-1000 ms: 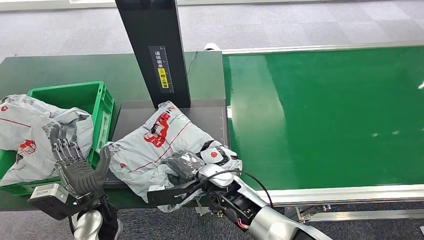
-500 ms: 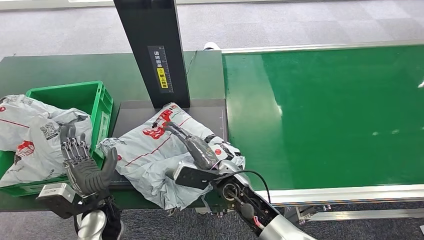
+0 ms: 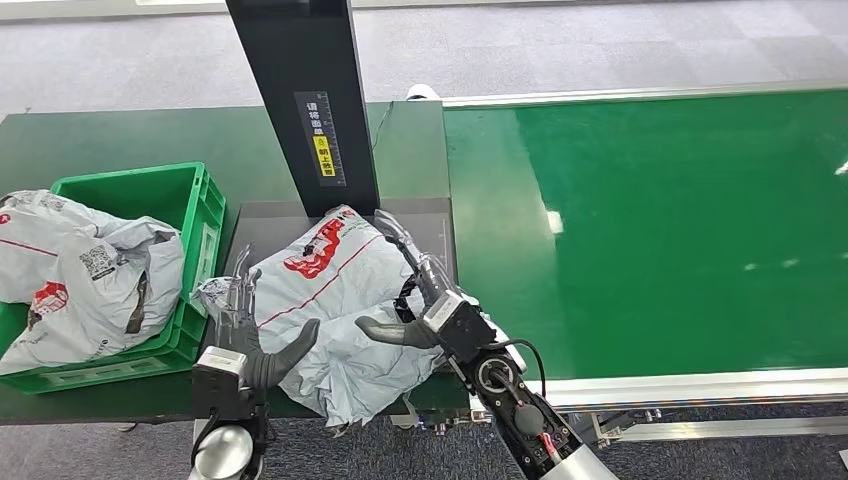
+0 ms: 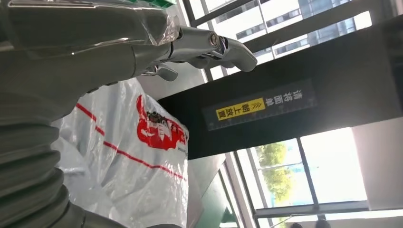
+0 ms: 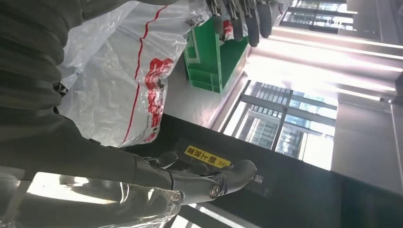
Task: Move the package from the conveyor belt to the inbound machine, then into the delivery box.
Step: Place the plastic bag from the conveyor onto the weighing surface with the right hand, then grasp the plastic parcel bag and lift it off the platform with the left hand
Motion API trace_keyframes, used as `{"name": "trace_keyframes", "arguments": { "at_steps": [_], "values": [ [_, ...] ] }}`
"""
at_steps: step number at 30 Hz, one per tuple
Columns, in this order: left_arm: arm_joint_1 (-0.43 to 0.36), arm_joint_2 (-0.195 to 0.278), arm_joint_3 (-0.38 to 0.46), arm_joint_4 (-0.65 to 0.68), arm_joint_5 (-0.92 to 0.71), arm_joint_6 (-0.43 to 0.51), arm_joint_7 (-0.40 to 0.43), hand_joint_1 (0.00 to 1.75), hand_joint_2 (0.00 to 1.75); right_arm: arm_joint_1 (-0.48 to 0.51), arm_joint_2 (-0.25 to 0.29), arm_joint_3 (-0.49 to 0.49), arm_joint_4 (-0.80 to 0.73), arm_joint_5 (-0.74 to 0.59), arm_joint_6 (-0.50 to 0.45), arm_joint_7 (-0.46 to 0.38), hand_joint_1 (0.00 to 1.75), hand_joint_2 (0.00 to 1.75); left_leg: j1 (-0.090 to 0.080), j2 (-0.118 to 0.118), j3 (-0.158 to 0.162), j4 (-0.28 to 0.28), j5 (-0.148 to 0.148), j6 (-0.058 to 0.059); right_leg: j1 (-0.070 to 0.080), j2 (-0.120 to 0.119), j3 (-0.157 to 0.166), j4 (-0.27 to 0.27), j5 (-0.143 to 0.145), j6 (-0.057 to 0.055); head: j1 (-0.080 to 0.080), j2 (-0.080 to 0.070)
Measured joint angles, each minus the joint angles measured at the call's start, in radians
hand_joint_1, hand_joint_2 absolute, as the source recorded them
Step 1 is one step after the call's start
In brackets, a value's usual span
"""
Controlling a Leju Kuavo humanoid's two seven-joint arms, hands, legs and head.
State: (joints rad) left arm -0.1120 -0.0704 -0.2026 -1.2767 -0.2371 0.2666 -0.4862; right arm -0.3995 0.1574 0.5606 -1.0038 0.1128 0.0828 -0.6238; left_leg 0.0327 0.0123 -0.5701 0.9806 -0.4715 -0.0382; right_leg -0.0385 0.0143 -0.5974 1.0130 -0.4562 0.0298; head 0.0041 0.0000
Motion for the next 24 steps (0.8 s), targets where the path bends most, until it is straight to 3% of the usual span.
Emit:
{"name": "trace_keyframes", "arguments": {
  "at_steps": [7, 14, 21, 24],
  "values": [
    [-0.035, 0.007, -0.03, 0.057, -0.191, 0.048, 0.117, 0.0, 1.75, 0.063, -0.004, -0.069, -0.09, -0.055, -0.021, 0.0, 0.0, 1.75, 0.0, 0.0, 0.0, 0.0, 0.0, 0.0, 0.0, 0.0, 0.0, 0.0, 0.0, 0.0, 0.0, 0.0],
    [-0.164, -0.007, -0.073, 0.233, -0.619, 0.088, 0.349, 0.0, 1.75, 0.123, -0.003, -0.127, -0.205, -0.052, -0.043, 0.017, 0.0, 1.75, 0.0, -0.001, 0.0, 0.0, 0.0, 0.0, 0.0, -0.001, 0.001, 0.0, 0.0, 0.0, 0.0, 0.0],
    [-0.217, -0.021, -0.1, 0.342, -0.698, 0.093, 0.385, 0.0, 1.75, 0.147, -0.002, -0.148, -0.244, -0.037, -0.05, 0.022, 0.0, 1.75, 0.0, -0.001, 0.0, 0.0, 0.0, 0.0, 0.0, -0.001, 0.0, 0.0, 0.0, 0.0, 0.0, 0.0],
    [-0.229, -0.023, -0.107, 0.367, -0.793, 0.115, 0.455, 0.0, 1.75, 0.151, 0.0, -0.154, -0.249, -0.028, -0.049, 0.023, 0.0, 1.75, 0.0, -0.001, 0.0, 0.0, 0.0, 0.0, 0.0, -0.001, 0.0, 0.0, 0.0, 0.0, 0.0, 0.0]
  ]
}}
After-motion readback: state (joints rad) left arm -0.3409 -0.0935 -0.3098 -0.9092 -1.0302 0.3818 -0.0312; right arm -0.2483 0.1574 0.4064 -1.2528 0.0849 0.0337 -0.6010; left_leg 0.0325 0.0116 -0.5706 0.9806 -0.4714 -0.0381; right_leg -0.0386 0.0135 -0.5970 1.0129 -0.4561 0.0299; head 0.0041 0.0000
